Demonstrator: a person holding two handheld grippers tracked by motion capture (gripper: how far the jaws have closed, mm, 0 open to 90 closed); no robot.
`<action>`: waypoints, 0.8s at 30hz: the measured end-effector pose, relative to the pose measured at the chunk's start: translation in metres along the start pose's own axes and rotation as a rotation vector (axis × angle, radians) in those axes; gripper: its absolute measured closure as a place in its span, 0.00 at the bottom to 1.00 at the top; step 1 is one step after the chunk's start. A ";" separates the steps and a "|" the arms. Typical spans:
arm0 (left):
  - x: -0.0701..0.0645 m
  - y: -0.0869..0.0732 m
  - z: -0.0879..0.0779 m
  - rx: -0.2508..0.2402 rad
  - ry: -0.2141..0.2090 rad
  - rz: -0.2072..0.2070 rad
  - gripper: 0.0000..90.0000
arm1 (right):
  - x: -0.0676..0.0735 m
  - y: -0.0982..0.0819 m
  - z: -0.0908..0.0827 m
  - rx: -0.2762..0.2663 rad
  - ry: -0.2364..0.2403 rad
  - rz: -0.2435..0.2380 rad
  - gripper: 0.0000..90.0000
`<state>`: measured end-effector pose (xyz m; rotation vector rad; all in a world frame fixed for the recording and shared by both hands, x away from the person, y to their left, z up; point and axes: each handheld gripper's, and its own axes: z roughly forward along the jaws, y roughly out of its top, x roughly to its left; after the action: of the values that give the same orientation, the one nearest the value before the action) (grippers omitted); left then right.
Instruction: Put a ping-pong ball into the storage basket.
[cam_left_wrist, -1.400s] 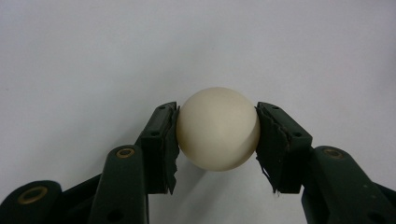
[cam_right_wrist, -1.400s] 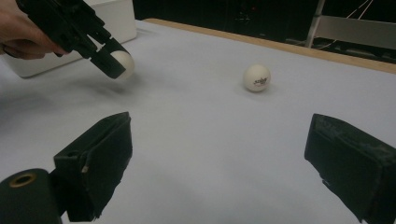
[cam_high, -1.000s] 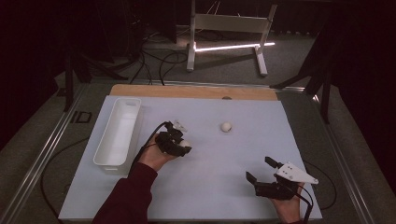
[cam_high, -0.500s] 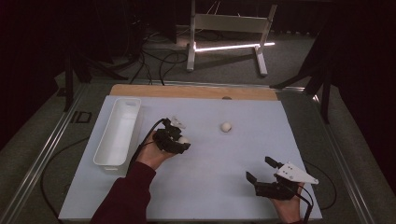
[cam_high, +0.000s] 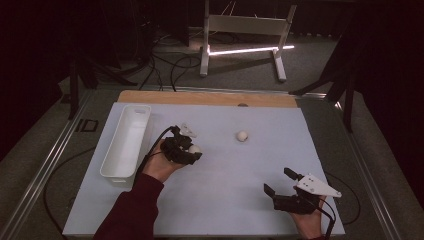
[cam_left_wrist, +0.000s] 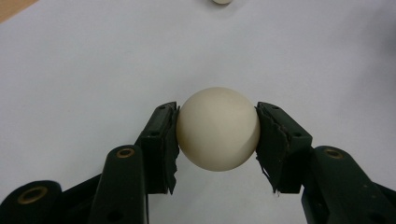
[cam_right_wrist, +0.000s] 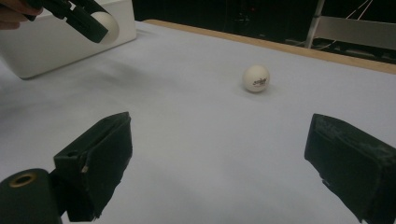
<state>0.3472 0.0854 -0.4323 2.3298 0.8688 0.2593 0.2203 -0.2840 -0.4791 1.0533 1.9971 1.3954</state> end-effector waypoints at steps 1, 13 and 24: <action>0.000 0.000 -0.001 -0.002 0.003 0.000 0.57 | 0.000 0.000 0.000 -0.001 0.000 0.000 0.08; 0.003 0.002 -0.013 -0.012 0.015 0.001 0.57 | -0.001 0.000 0.000 -0.001 0.000 0.000 0.08; 0.009 0.000 -0.026 -0.036 0.028 -0.010 0.57 | -0.001 -0.001 0.000 -0.006 -0.001 0.004 0.08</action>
<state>0.3437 0.1038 -0.4118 2.2931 0.8817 0.3015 0.2206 -0.2853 -0.4798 1.0563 1.9902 1.4016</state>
